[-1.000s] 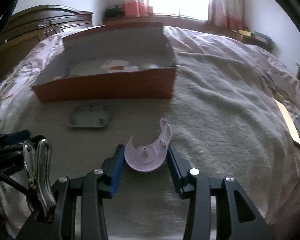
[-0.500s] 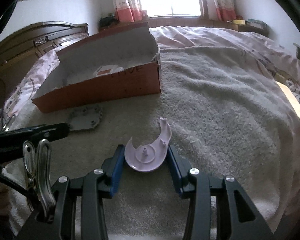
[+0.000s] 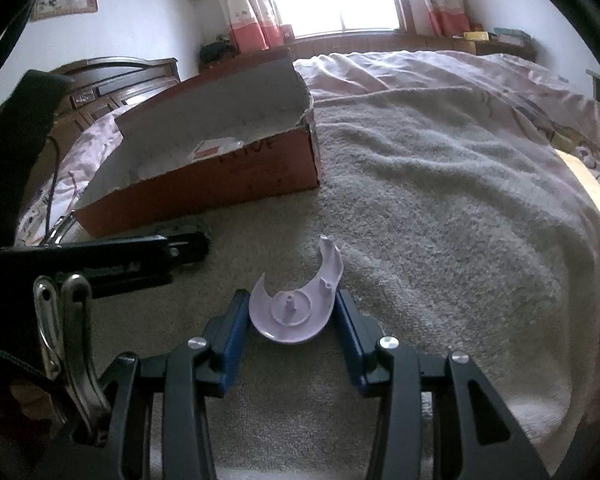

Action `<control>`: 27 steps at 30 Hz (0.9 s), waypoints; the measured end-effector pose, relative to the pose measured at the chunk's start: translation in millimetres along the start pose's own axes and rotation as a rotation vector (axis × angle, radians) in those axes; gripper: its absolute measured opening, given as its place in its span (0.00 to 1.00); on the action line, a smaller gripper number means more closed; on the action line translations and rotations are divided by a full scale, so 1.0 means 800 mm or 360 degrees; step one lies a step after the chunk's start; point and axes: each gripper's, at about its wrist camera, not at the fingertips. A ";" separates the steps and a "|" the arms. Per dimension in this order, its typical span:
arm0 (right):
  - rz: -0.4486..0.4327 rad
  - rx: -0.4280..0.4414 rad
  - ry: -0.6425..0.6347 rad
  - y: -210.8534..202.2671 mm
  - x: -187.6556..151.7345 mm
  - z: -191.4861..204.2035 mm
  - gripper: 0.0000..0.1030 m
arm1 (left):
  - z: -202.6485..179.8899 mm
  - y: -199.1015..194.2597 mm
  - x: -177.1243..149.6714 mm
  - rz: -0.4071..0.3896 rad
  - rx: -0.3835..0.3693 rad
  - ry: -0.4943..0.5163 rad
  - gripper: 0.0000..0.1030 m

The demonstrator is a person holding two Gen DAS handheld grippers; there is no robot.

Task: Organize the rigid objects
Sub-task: 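Grasp the pink curved piece with the right tool while the left tool grasps the grey plate, then carry the grey plate and pink piece over the box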

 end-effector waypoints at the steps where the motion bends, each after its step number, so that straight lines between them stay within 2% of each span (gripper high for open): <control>1: -0.0001 0.0008 0.0009 0.000 0.000 -0.001 0.43 | -0.004 0.004 0.000 0.0008 0.0013 0.0015 0.73; 11: -0.0001 0.0050 0.0047 0.003 0.000 -0.008 0.43 | -0.010 0.011 -0.005 0.0011 0.0117 0.0092 0.73; 27: -0.0005 0.0011 0.0014 0.001 -0.001 -0.003 0.43 | -0.012 -0.005 -0.022 -0.0003 0.0131 0.0200 0.70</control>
Point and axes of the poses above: each gripper's, at about its wrist camera, not at the fingertips, and y roughly the way its jaws point, z to its left, x to its top, and after that the axes turned 12 degrees about -x, right-handed
